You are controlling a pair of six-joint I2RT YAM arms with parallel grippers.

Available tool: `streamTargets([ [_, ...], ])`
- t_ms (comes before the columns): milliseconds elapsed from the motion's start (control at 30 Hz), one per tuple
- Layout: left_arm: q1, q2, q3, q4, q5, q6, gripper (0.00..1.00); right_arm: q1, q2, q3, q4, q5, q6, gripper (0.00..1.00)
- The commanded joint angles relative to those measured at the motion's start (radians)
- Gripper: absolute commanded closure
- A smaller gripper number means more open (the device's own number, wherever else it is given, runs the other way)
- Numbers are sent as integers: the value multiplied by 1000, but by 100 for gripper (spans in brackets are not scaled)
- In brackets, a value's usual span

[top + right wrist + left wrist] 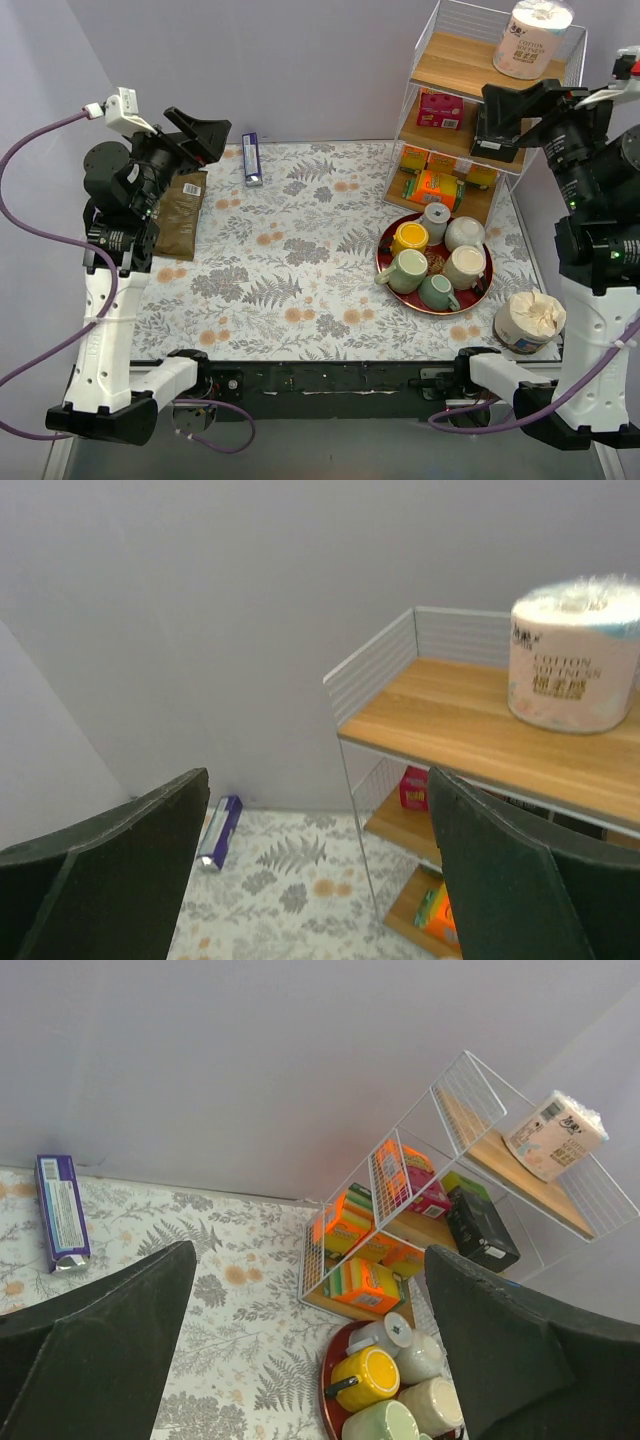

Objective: Turn the mug right side up

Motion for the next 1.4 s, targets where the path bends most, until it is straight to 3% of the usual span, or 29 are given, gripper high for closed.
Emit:
streamTargets([
  [0, -13, 21, -38, -3, -23, 11, 2, -3, 43, 10, -209, 4, 33, 3],
  [200, -35, 62, -125, 11, -24, 3, 2, 16, 27, -146, -307, -97, 116, 3],
  [400, -41, 81, -262, 43, -30, -41, 2, 178, -61, -395, -347, -23, 178, 3],
  [567, -40, 102, -340, 106, -14, -46, 2, 336, 3, -496, -379, 27, 164, 4],
  [700, -40, 116, -392, 196, -54, -29, 2, 388, 106, -515, -384, 81, 159, 3],
  [833, -40, 101, -432, 250, -140, -78, 2, 433, 136, -533, -424, 217, 268, 5],
  [933, -40, 147, -391, 146, -191, -119, 2, 436, 105, -605, -392, 329, 394, 5],
  [1067, -40, 232, -351, 69, -140, -124, 2, 437, 94, -638, -356, 398, 417, 5],
  [1200, -40, 248, -371, 64, -102, -139, 2, 436, 183, -576, -454, 423, 419, 3],
  [1367, -40, 221, -423, 75, -27, -118, 2, 431, 223, -536, -542, 384, 539, 2],
])
